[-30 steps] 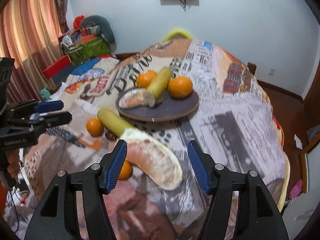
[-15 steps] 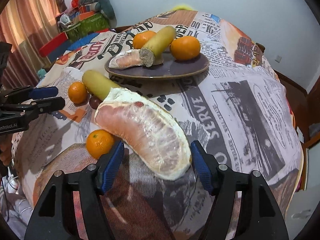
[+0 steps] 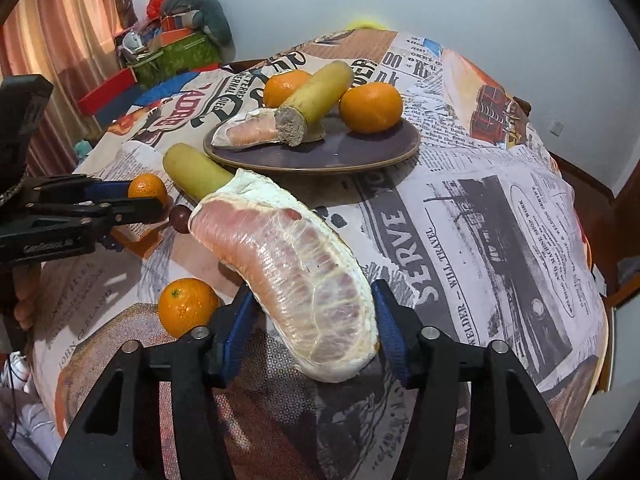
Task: Organize fruits
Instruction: 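Grasp a large pomelo segment with the right tool while the left tool grasps a mandarin, then lift the mandarin with the left tool while the right tool lifts the pomelo segment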
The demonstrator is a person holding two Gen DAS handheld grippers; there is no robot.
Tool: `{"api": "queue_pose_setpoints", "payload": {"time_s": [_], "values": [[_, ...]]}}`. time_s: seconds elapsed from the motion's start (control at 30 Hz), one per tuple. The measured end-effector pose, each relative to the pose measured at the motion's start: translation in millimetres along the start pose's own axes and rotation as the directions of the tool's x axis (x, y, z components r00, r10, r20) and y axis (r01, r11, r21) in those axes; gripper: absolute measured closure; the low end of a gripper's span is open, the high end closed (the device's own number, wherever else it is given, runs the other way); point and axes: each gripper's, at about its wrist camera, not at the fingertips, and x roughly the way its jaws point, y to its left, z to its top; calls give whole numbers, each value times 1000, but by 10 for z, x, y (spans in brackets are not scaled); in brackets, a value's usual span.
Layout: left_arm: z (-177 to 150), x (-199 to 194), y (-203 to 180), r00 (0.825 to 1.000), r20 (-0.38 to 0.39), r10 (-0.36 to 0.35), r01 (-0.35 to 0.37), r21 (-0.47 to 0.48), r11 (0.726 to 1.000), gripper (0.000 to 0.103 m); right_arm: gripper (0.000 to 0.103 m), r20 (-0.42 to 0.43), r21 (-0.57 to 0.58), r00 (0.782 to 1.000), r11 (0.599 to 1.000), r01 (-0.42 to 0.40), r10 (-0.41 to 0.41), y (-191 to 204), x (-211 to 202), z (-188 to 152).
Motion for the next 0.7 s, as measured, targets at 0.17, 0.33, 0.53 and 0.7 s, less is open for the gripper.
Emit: {"api": "queue_pose_setpoints", "payload": {"time_s": [0.17,0.33,0.53,0.7], "values": [[-13,-11,21,1000,3,-6,6,-6,1000,66,52,3,3,1000,1000,14,-14,-7,-44,-49],[-88,-154,2,1000,10,-7,7,2,1000,67,52,-5,33,1000,999,20,-20,-55,-125,-114],[-221,-416,-103,999,33,-9,8,35,999,67,52,-33,20,998,999,46,-45,8,-268,-268],[-327,-568,-233,999,43,-20,17,74,997,67,52,-58,-2,998,1000,17,-17,68,-333,-329]]}}
